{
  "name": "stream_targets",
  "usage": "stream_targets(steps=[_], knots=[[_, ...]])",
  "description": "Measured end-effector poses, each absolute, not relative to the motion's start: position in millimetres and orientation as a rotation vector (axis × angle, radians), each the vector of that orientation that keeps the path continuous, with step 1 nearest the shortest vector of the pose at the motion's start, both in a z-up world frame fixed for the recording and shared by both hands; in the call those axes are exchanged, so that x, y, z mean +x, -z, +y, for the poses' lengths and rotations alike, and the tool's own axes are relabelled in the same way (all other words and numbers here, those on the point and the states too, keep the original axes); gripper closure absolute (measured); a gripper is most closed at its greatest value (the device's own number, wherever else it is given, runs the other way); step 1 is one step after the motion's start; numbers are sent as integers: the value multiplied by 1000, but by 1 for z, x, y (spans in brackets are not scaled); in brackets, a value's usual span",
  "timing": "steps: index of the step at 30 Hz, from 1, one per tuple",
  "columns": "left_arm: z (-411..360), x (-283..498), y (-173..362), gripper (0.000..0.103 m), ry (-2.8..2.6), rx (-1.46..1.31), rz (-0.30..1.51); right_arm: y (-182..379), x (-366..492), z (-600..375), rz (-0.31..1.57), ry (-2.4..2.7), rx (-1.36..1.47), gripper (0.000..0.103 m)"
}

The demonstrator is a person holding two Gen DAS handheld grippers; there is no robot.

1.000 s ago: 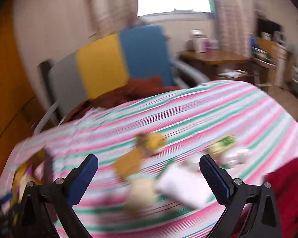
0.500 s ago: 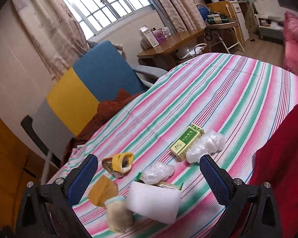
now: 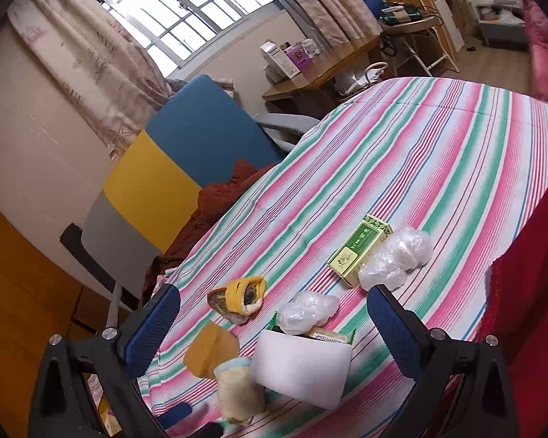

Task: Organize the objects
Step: 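Move both tools back toward the items on the cloth, then grasp the knitted sock with the left tool while the right tool grasps the white sponge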

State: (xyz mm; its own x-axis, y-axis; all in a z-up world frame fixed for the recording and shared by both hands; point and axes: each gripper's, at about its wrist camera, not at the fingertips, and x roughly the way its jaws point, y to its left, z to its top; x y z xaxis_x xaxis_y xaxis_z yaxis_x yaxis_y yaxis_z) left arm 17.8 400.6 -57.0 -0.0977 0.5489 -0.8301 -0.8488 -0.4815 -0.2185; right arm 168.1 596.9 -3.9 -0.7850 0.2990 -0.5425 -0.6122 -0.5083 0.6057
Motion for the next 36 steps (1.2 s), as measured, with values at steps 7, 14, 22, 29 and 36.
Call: stream_targets(steps=[7,14,22,29,36], knots=[[430,8,76,31,-1774,-1174,453,7,167,598,1145,-2285,-522,0],[419,10,88,52,-1706,-1152,441,10,166,600,1163,-2268,-541,0],[370,14,83,52,-1699,-1119,433,14,164,603,1179,-2237,-582,0],[319,12,81,52,-1727,-1133,365,20,157,604,1183,-2200,-663,0],[289,17,78,52,-1732,-1148,344,33,135,604,1161,-2160,-886,0]])
